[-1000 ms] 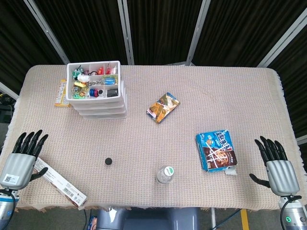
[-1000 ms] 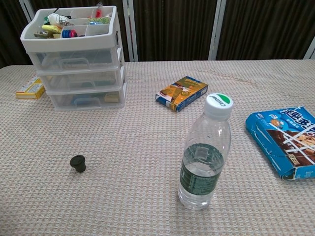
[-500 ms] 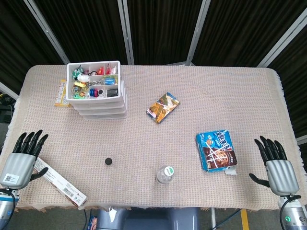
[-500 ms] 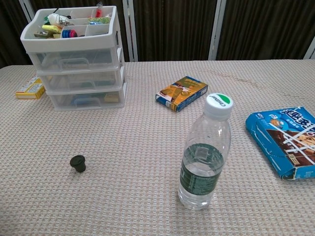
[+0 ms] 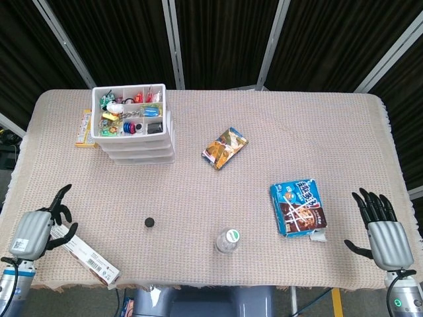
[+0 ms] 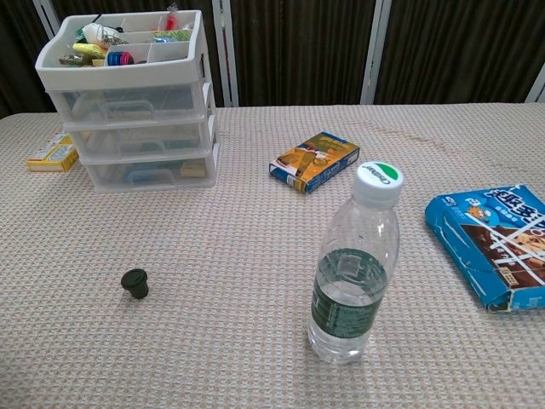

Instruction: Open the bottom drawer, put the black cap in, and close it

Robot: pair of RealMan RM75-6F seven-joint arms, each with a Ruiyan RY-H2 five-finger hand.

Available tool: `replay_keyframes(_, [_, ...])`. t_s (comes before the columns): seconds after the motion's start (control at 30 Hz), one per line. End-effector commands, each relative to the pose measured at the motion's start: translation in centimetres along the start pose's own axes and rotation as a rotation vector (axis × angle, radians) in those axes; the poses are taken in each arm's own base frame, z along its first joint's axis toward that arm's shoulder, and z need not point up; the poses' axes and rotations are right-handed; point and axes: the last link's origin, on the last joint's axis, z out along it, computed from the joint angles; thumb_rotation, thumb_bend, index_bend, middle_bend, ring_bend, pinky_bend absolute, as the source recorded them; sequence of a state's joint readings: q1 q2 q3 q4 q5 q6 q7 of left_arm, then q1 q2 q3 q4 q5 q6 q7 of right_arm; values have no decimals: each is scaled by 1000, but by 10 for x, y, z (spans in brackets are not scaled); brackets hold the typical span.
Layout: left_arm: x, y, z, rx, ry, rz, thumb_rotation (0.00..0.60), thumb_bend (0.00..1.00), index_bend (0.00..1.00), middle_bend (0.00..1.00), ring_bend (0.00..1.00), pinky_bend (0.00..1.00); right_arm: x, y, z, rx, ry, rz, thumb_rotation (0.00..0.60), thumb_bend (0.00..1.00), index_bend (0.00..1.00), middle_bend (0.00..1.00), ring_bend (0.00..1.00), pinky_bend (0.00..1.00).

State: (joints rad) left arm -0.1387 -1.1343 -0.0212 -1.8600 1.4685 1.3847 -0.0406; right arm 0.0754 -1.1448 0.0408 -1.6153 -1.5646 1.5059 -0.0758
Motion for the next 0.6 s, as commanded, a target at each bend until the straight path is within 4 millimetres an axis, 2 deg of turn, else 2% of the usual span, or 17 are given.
replay_keyframes(0.03, [-1, 18, 26, 130, -195, -431, 600, 647, 0, 887, 835, 751, 0, 0, 0, -2, 1, 0, 600, 0, 40, 0, 0, 0])
replay_keyframes(0.13, [1, 22, 47, 125, -228, -429, 600, 776, 0, 904, 847, 759, 0, 0, 0, -5, 0, 1, 600, 0, 40, 0, 0, 0])
replay_keyframes(0.23, [-4, 30, 67, 133, -267, -464, 600, 836, 0, 910, 852, 762, 0, 1, 0, -7, -1, 4, 600, 0, 40, 0, 0, 0])
replay_keyframes(0.6, [-33, 54, 119, 171, -356, -502, 600, 869, 0, 914, 856, 766, 1, 1, 0, -9, -3, 12, 600, 0, 40, 0, 0, 0])
